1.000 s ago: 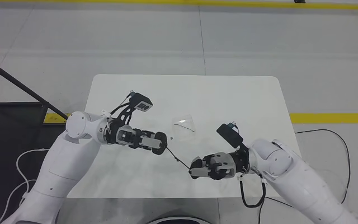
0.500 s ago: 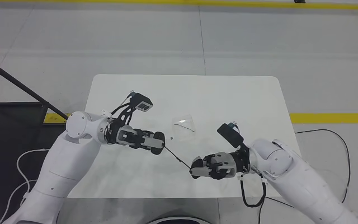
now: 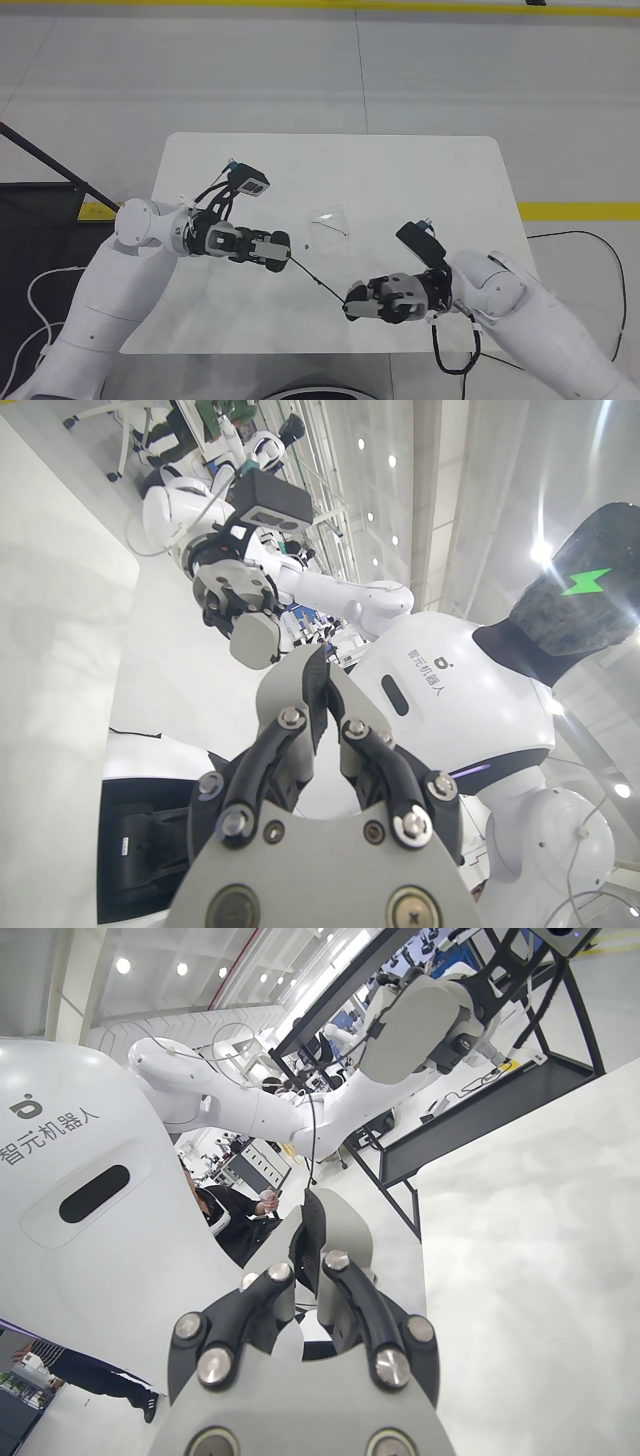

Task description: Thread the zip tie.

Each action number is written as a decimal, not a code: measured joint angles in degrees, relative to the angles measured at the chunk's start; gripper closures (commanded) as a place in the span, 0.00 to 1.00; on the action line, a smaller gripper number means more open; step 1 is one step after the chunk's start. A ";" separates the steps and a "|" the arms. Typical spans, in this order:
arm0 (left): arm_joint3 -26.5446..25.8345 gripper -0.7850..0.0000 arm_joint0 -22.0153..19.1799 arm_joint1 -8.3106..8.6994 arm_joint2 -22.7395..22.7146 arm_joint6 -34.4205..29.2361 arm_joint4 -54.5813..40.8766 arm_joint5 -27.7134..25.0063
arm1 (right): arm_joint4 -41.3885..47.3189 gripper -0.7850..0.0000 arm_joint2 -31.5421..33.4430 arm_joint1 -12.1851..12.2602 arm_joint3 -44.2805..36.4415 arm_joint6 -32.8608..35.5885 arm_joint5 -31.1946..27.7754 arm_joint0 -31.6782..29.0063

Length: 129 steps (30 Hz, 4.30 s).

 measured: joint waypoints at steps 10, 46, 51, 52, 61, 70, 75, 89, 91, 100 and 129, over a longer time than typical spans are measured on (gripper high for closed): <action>0.04 1.00 1.14 0.06 -1.99 -0.22 -0.42 0.21 | 1.09 1.00 0.57 2.68 -2.51 -1.66 -1.65 -1.26; -1.46 0.00 10.91 1.69 -14.92 13.20 5.20 -0.94 | -51.08 1.00 12.90 4.89 -29.88 0.58 60.17 -5.53; -1.46 0.00 10.84 1.68 -14.83 13.25 5.27 -0.93 | -60.05 1.00 5.21 2.33 -26.04 8.65 70.77 1.13; -1.46 0.00 10.84 1.68 -14.83 13.25 5.27 -0.93 | -60.66 1.00 3.69 1.69 -25.05 9.48 71.58 2.55; -1.45 0.00 10.85 1.68 -14.83 13.25 5.27 -0.92 | -63.95 1.00 -12.02 -7.16 -12.48 15.51 76.03 17.78; -3.16 0.00 12.49 1.68 -15.66 16.92 6.14 -0.92 | -65.59 1.00 -23.12 -16.80 -1.32 23.04 79.55 27.95; -2.93 0.00 12.52 1.64 -15.54 16.82 5.95 -1.16 | -65.40 1.00 -25.35 -20.70 3.82 23.71 80.54 29.71; -2.01 0.00 12.30 1.57 -15.53 15.65 5.18 -1.80 | -66.30 0.23 -26.30 -26.78 12.15 25.13 80.90 30.55; -2.00 0.00 12.29 1.57 -15.53 15.63 5.17 -1.80 | -66.60 0.18 -25.96 -27.16 12.36 25.39 80.92 30.35; -2.00 0.00 12.29 1.57 -15.53 15.64 5.18 -1.80 | -68.96 0.27 -23.30 -27.17 10.59 26.29 80.56 28.31; -2.00 0.00 12.29 1.57 -15.53 15.64 5.18 -1.80 | -69.70 0.00 22.05 -12.58 -31.22 -5.54 49.21 -18.13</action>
